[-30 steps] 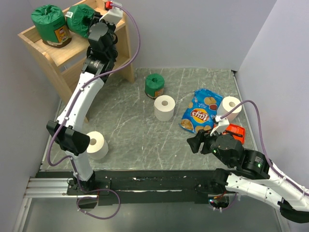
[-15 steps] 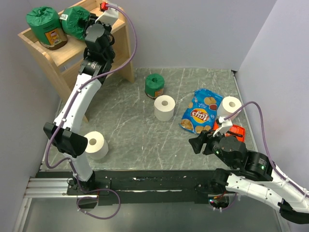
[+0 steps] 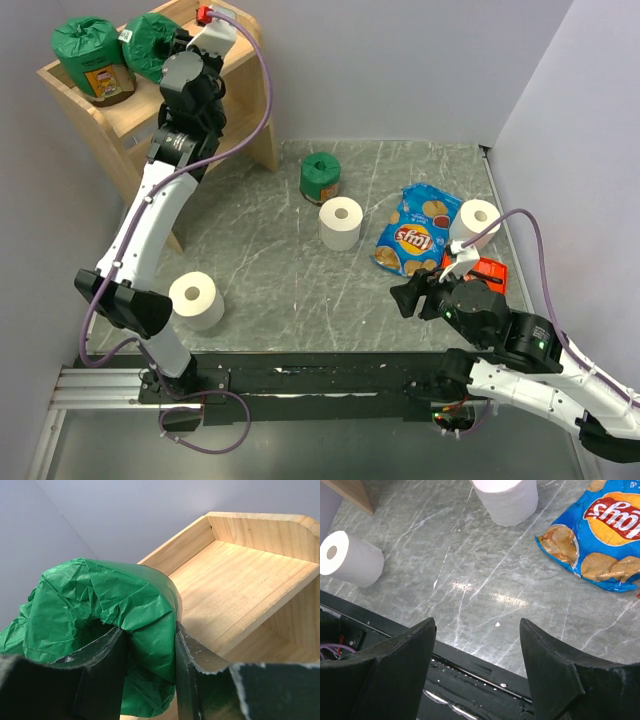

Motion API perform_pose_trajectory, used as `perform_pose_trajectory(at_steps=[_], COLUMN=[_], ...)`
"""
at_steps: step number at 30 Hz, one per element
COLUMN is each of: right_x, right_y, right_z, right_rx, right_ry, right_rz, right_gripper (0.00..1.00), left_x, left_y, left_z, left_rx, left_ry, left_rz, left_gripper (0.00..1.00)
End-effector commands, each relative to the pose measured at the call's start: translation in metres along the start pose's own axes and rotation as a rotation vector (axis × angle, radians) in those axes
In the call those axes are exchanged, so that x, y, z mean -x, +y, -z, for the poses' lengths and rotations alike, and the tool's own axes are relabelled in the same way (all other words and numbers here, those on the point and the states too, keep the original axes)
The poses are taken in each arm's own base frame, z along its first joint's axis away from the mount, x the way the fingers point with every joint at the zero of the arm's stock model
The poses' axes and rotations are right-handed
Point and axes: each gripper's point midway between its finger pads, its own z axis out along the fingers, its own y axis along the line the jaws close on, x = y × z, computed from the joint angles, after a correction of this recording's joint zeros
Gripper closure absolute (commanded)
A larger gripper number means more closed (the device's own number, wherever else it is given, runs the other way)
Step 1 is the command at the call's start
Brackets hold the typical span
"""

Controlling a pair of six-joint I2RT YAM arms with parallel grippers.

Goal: Place and organize the paper towels onto the shelf

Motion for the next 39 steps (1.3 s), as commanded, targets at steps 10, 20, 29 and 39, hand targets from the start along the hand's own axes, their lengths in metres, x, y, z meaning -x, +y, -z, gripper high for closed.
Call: perform_pose_trajectory(at_steps=[10, 20, 29, 39], right_x=[0.019, 0.018, 0.022, 0.022], right_y=[0.005, 0.002, 0.003, 0.001], right_z=[0.006, 0.007, 0.007, 0.011], right_rx=[0.005, -0.002, -0.004, -0.001], right_ry=[-0.047, -0.049, -0.051, -0.056], right_rz=[-0.026, -0.023, -0.007, -0.022], right_gripper=[0.25, 0.25, 0.25, 0.25], left_x=[0.028, 0.035, 0.042, 0.036], left_y=[0.016, 0.013, 0.020, 0.021], left_z=[0.001, -0.008, -0.007, -0.015], left_rx=[0.011, 0.023, 0.040, 0.057], left_ry=[-0.080, -0.096, -0.113, -0.110], left_rz=[0.032, 0.040, 0.071, 0.044], left_gripper=[0.56, 0.36, 0.21, 0.22])
